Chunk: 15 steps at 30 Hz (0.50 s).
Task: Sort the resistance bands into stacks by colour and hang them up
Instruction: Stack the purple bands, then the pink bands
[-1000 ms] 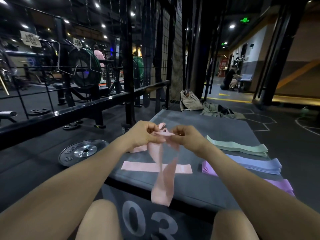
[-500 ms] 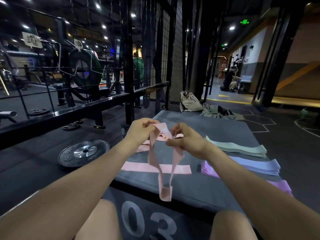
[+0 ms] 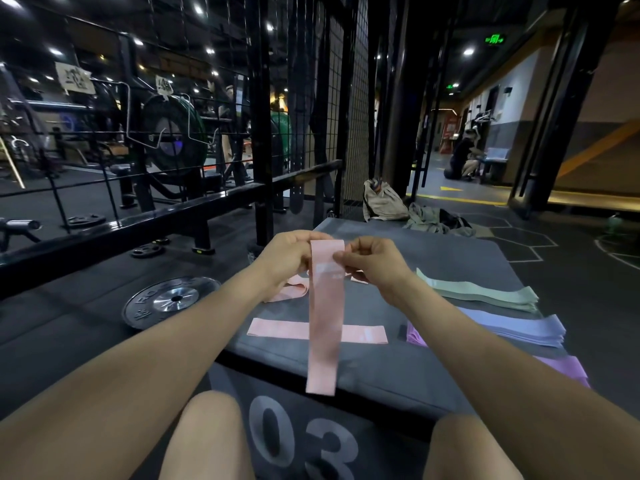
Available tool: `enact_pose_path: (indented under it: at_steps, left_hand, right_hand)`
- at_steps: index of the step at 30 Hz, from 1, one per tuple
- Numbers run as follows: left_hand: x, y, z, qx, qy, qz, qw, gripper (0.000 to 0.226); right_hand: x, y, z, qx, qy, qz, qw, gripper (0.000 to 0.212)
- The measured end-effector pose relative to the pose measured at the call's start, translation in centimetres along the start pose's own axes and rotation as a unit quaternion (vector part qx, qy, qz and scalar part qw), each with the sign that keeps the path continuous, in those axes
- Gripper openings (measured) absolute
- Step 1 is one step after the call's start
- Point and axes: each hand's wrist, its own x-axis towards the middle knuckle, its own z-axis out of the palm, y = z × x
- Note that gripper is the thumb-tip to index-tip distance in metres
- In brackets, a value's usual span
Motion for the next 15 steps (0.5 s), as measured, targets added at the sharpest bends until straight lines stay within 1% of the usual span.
enact_pose_path:
  at_steps: [2,4,7,9,12,14,15]
  left_hand:
    - [-0.4,0.3,0.0,-0.042,0.004,-0.018,0.999,0.034]
    - [-0.7,0.4,0.1,-0.036,0.007,-0.02,0.999,0.025]
    - [-0.3,-0.4,0.3,0.096,0.026,0.041,0.994,0.014]
    - [0.1,-0.9,0.6,0.129,0.054,0.059,0.988,0.012]
    - [0.2,-1.3,0.9,0.127,0.073,0.063,0.987,0.013]
    - [0.1,-1.4,1.1,0.11,0.068,0.06,0.99,0.014]
    - [0.1,-1.4,1.3,0.095,0.068,0.059,0.991,0.015]
  right_hand:
    - [0.1,0.2,0.1,0.0,0.012,0.002,1.0,0.023]
    - [0.1,0.2,0.2,-0.009,0.014,0.002,1.0,0.023]
    - [0.2,0.2,0.2,-0.044,0.017,-0.016,0.999,0.026]
    - [0.3,0.5,0.1,-0.066,0.027,-0.024,0.997,0.026]
    - [0.3,0.9,0.0,-0.068,0.024,-0.02,0.997,0.017]
    - [0.2,1.2,0.1,-0.046,-0.003,-0.006,0.999,0.013]
    - [0.1,1.4,0.2,-0.039,-0.027,0.002,0.999,0.015]
